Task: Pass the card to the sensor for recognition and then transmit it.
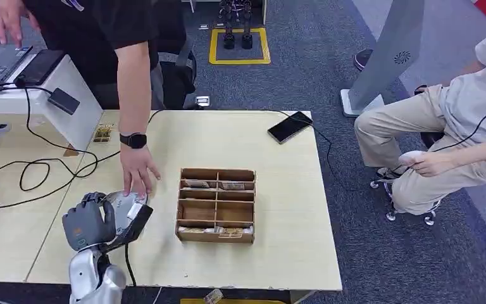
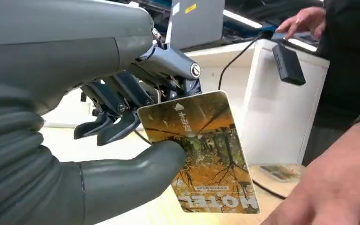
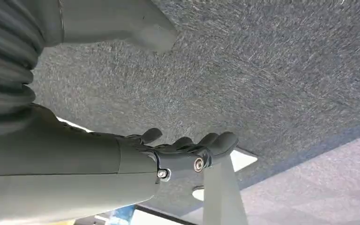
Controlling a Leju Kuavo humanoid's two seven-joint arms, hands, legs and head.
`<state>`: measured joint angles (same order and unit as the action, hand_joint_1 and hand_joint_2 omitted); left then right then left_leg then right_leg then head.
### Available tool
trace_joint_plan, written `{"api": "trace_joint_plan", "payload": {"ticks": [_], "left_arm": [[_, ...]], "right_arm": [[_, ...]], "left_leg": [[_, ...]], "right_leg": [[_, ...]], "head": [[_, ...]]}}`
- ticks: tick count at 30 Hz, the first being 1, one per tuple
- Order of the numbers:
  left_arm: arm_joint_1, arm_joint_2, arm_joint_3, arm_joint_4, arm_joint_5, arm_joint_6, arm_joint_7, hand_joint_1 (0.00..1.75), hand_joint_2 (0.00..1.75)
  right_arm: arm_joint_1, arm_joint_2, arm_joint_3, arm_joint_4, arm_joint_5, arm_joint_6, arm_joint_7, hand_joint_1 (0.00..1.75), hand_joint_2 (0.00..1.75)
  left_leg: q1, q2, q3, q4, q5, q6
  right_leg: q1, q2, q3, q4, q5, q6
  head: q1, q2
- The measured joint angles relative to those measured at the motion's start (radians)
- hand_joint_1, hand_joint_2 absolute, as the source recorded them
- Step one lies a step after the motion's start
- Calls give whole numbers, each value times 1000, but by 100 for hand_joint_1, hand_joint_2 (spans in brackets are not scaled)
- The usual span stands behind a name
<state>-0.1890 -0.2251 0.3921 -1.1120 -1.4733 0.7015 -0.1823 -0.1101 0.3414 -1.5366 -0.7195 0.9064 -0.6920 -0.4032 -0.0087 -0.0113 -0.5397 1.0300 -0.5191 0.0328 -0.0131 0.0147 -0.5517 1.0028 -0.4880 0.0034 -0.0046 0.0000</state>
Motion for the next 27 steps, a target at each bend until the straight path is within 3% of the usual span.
{"api": "trace_joint_plan", "payload": {"ticks": [7,17,27], "left_arm": [[-2,44,-97,85,-7,0,121,175,175],[-32,103,-251,227,-7,5,232,175,175],[-60,130,-339,312,-7,5,258,175,175]], "right_arm": [[-1,0,0,10,-10,0,-17,0,175],[-2,0,0,21,-17,0,-27,0,175],[-5,0,0,29,-22,0,-35,0,175]], "left_leg": [[0,0,0,0,0,0],[0,0,1,0,0,0],[0,-1,3,0,0,0]], "right_leg": [[0,0,0,0,0,0],[0,0,1,0,0,0],[0,-1,4,0,0,0]], "head": [[0,0],[0,0],[0,0]]}}
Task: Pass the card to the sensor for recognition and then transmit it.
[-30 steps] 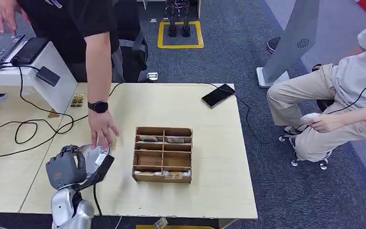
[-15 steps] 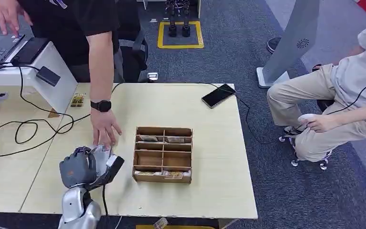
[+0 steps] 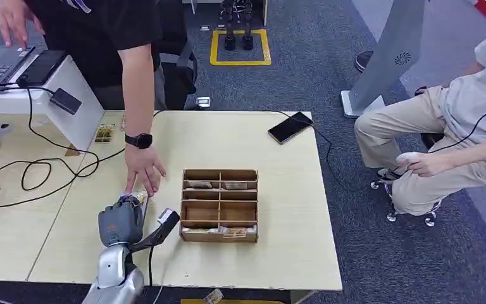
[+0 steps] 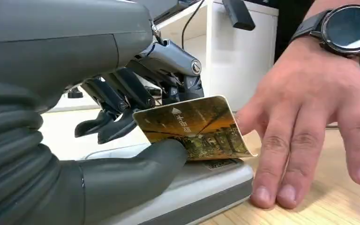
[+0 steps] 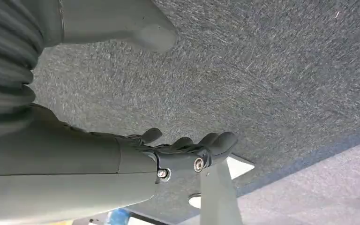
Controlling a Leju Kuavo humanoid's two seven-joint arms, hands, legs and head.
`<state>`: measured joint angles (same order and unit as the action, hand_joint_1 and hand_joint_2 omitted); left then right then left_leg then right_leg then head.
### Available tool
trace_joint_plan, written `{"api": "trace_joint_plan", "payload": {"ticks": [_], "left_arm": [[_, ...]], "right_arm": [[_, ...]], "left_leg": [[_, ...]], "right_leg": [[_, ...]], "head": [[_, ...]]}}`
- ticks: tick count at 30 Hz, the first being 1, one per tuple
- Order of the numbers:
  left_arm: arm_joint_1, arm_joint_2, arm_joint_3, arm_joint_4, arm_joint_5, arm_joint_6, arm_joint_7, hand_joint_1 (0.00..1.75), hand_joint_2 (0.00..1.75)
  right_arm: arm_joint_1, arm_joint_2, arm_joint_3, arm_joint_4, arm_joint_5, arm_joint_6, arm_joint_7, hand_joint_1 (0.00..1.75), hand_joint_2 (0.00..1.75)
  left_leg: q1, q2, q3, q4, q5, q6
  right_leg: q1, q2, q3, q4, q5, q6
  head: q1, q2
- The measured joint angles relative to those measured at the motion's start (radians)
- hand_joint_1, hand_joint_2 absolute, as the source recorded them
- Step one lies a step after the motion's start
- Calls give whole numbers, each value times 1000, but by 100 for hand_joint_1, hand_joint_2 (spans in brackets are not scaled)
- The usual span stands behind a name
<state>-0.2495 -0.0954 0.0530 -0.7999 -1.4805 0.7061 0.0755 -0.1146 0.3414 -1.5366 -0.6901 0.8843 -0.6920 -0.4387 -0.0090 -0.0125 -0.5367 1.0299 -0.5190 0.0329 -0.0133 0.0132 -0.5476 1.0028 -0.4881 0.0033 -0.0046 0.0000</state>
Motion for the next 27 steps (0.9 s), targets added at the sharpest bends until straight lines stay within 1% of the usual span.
{"api": "trace_joint_plan", "payload": {"ticks": [7,19,21,22,23,24,25,27], "left_arm": [[-2,10,-15,11,2,0,0,175,175],[-2,11,-16,11,3,1,-2,175,175],[-2,11,-16,11,7,1,-11,175,175],[-1,11,-15,10,13,2,-28,175,175],[2,7,-10,1,28,3,-60,175,175],[9,0,5,-14,58,3,-106,175,175],[15,-13,28,-32,98,3,-166,175,175],[12,-58,100,-68,201,5,-327,175,175]], "right_arm": [[0,0,0,5,-1,0,1,0,175],[0,0,0,6,0,0,8,0,175],[0,0,0,6,0,0,8,0,175],[0,0,0,6,-1,0,8,0,175],[-1,0,0,6,-2,0,8,0,175],[-1,0,0,6,-2,0,9,0,175],[-1,0,0,6,-2,0,12,0,175],[-1,0,0,6,-2,0,13,0,175]], "left_leg": [[0,0,2,0,0,0],[0,0,2,0,0,0],[0,0,2,0,0,0],[0,0,2,0,0,0],[0,-1,2,0,0,0],[0,-1,2,0,0,0],[0,-1,2,0,0,0],[0,-1,2,0,1,1]], "right_leg": [[0,0,2,0,0,0],[0,0,3,0,0,0],[0,0,3,0,0,0],[0,-1,3,0,0,0],[0,-1,3,0,0,0],[0,-1,3,0,0,0],[0,-1,2,0,0,0],[0,-1,2,0,0,0]], "head": [[0,0],[0,0],[0,0],[0,0],[0,0],[0,0],[0,0],[0,0]]}}
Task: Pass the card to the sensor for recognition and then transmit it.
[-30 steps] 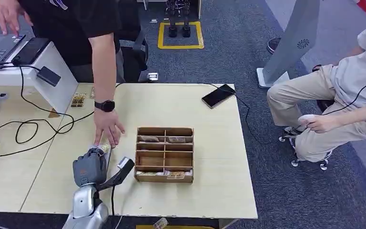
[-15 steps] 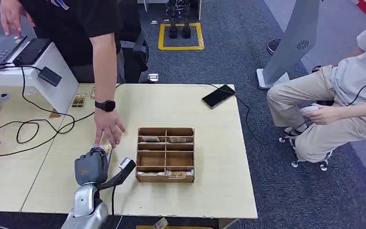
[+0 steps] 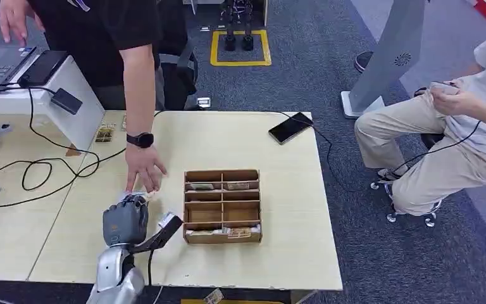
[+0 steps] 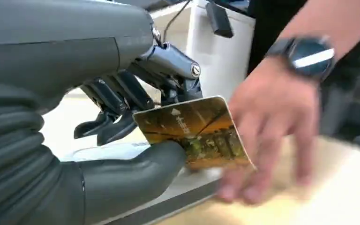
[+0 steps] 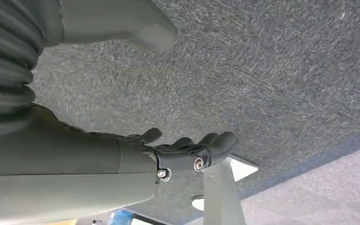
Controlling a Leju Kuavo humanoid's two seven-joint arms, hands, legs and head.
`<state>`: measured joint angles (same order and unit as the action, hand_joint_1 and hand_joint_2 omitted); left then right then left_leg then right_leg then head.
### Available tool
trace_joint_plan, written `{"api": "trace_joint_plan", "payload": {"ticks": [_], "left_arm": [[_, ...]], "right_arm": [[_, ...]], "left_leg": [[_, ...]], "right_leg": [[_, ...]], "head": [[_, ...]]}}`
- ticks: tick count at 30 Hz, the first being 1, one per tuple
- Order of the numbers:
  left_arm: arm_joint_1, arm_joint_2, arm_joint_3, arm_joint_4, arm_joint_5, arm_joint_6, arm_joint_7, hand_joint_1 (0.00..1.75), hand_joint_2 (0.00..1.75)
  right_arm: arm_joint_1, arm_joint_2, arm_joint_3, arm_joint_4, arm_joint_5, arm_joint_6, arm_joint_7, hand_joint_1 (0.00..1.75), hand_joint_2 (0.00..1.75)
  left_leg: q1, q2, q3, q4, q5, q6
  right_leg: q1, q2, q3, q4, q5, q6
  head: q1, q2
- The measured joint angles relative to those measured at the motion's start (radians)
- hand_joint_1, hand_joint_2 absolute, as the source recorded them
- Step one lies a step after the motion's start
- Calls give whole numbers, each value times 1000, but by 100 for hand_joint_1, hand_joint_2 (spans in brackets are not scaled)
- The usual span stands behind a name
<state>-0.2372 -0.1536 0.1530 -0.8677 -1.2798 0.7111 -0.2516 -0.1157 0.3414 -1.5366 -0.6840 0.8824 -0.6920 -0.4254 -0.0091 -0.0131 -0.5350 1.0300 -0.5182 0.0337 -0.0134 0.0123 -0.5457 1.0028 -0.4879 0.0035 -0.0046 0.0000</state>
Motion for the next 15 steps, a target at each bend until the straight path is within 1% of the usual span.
{"api": "trace_joint_plan", "payload": {"ticks": [1,2,3,4,5,6,7,8,10,13,15], "left_arm": [[-9,-19,44,-12,62,-1,-76,175,175],[-18,-44,79,-16,134,-1,-137,175,175],[-31,-65,113,-19,235,-2,-193,175,175],[-47,-82,131,-20,329,-5,-229,175,175],[-58,-97,136,-26,422,-20,-250,175,175],[-68,-110,136,-40,496,-45,-261,175,175],[-75,-127,135,-59,560,-74,-260,175,175],[-80,-133,125,-80,620,-96,-250,175,175],[-86,-134,98,-117,691,-109,-230,175,175],[-95,-133,45,-164,738,-111,-216,175,175],[-98,-131,22,-185,761,-109,-205,175,175]], "right_arm": [[0,0,0,0,-1,0,0,0,175],[-1,0,0,0,-2,0,0,0,175],[-1,0,0,0,-3,0,3,0,175],[-1,0,0,-1,-4,0,6,0,175],[-1,0,0,-2,-4,0,8,0,175],[-2,0,0,-4,-5,0,8,0,175],[-2,0,0,-5,-8,0,11,0,175],[-2,0,0,-8,-8,0,18,0,175],[-1,0,0,-10,-6,0,21,0,175],[-2,0,0,-10,-3,0,16,0,175],[-2,0,0,-10,-2,0,16,0,175]], "left_leg": [[0,0,0,0,0,0],[0,0,-1,1,0,0],[0,1,-1,1,0,0],[0,0,-1,1,0,0],[0,0,-1,1,0,0],[0,-1,-2,1,0,0],[0,-1,-2,2,0,0],[0,0,-2,2,0,0],[0,1,-2,2,0,0],[0,0,-2,1,0,0],[0,1,-3,1,0,0]], "right_leg": [[0,0,0,0,0,0],[0,0,-1,0,0,0],[0,0,-1,0,0,1],[0,0,-1,0,1,1],[0,0,-1,0,1,1],[0,0,-1,0,1,1],[0,0,-1,0,1,1],[0,0,-1,0,1,1],[0,2,-3,0,1,1],[0,1,-3,0,1,1],[0,1,-3,0,1,1]], "head": [[0,0],[0,0],[0,0],[0,0],[0,0],[0,0],[0,0],[0,0],[0,0],[0,0],[0,0]]}}
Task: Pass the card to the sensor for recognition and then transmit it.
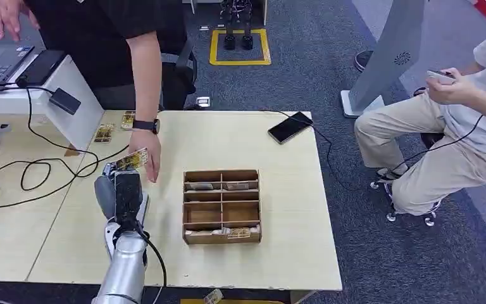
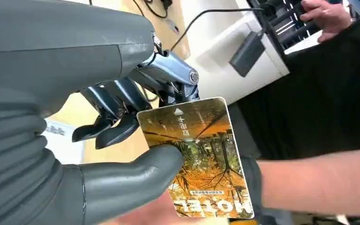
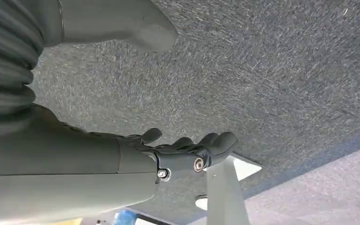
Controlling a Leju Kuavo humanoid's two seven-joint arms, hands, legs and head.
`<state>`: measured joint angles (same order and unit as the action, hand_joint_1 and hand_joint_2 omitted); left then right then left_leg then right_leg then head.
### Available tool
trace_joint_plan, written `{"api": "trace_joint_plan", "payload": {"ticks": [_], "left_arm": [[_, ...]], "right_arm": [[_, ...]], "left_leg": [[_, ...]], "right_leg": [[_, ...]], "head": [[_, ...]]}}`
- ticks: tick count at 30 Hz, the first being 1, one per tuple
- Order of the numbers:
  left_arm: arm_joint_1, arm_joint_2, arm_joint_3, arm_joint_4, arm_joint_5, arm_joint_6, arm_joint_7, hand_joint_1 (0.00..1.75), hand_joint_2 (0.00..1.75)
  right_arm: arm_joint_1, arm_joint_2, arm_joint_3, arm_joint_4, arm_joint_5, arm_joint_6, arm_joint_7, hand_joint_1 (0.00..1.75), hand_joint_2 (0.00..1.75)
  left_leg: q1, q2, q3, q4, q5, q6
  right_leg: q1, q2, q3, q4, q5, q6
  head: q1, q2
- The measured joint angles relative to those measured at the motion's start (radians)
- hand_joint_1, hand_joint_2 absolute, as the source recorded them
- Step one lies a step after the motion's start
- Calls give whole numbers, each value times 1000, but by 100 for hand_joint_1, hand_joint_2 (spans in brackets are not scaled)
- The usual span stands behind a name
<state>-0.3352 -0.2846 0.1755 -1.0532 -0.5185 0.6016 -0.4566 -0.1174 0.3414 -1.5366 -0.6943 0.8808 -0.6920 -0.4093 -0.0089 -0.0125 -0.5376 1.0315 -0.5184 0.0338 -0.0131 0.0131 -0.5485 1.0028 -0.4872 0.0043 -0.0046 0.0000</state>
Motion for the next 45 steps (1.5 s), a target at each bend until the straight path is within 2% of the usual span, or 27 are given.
{"api": "trace_joint_plan", "payload": {"ticks": [7,14,17,18,19,24,31,34,39,43,45], "left_arm": [[-2,3,-36,-35,32,4,7,175,175],[-34,25,-72,-30,207,19,43,175,175],[-75,44,-85,-11,230,51,63,175,175],[-95,52,-90,5,230,65,76,119,175],[-116,59,-96,19,230,74,86,0,175],[-203,92,-125,82,223,91,103,0,175],[-222,103,-155,102,235,80,65,0,175],[-195,109,-171,71,279,18,46,0,175],[-104,125,-226,-51,352,-84,34,0,175],[28,163,-334,-248,434,-256,-15,0,175],[86,186,-389,-333,446,-319,-39,0,175]], "right_arm": [[0,0,0,0,3,0,0,0,175],[-1,0,0,2,20,0,-19,0,175],[-4,0,0,6,27,0,-33,0,175],[-6,0,0,9,32,0,-37,0,175],[-7,0,0,11,34,0,-41,0,175],[-14,0,0,23,39,0,-51,0,175],[-15,0,0,30,26,0,-51,0,175],[-15,0,0,31,6,0,-51,0,175],[-14,0,0,31,-15,0,-39,0,175],[-13,0,0,31,-55,0,-42,0,175],[-13,0,0,31,-63,0,-43,0,175]], "left_leg": [[0,0,0,0,0,0],[0,0,0,0,0,0],[0,0,0,0,0,0],[0,0,0,0,0,0],[0,0,0,0,1,0],[0,0,0,0,1,1],[0,0,-1,0,1,1],[0,0,-1,0,0,1],[0,1,-1,0,0,1],[0,1,-2,0,0,1],[0,1,-2,0,0,0]], "right_leg": [[0,0,0,0,0,0],[0,0,0,0,0,0],[0,0,0,0,0,0],[0,0,0,0,0,0],[0,0,0,0,0,0],[0,0,0,0,1,0],[0,0,0,0,0,0],[0,0,-1,0,0,0],[0,1,-1,0,0,0],[0,1,-2,0,0,0],[0,2,-2,0,0,0]], "head": [[0,0],[0,0],[0,0],[0,0],[0,0],[0,0],[0,0],[0,0],[0,0],[0,0],[0,0]]}}
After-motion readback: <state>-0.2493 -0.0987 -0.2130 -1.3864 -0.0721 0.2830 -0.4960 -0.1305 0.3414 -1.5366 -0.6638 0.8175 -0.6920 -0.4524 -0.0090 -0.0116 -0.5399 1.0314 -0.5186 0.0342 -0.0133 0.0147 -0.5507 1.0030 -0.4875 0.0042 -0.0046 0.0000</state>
